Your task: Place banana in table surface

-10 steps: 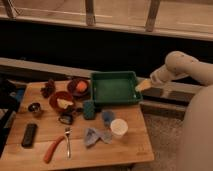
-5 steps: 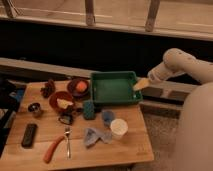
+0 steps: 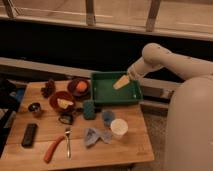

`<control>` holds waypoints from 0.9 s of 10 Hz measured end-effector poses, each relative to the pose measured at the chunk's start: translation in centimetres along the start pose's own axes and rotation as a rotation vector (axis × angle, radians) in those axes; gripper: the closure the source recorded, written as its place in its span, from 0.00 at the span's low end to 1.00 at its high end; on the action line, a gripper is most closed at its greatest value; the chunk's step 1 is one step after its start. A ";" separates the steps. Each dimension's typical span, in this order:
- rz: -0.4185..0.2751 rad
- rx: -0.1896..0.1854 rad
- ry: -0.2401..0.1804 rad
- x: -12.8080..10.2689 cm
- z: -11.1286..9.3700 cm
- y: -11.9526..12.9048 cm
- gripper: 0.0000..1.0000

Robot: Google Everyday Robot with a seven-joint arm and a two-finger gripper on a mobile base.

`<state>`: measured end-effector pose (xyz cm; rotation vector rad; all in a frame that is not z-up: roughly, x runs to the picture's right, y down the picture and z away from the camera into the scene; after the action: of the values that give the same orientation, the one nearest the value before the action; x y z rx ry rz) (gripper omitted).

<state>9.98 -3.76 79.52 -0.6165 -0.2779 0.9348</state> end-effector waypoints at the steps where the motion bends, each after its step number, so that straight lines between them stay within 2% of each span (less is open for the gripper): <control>1: -0.048 -0.024 -0.025 -0.8 0.5 2.9 0.20; 2: -0.095 -0.048 -0.063 -1.2 0.8 6.2 0.20; 4: -0.143 -0.067 -0.105 -1.4 0.7 9.4 0.20; 5: -0.157 -0.073 -0.115 -1.6 0.8 10.4 0.20; 7: -0.159 -0.074 -0.117 -1.7 0.8 10.4 0.20; 8: -0.165 -0.082 -0.122 -1.7 0.9 10.5 0.20; 9: -0.177 -0.106 -0.131 -1.9 1.7 11.1 0.20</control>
<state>0.74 0.24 74.18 -0.6179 -0.4935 0.7941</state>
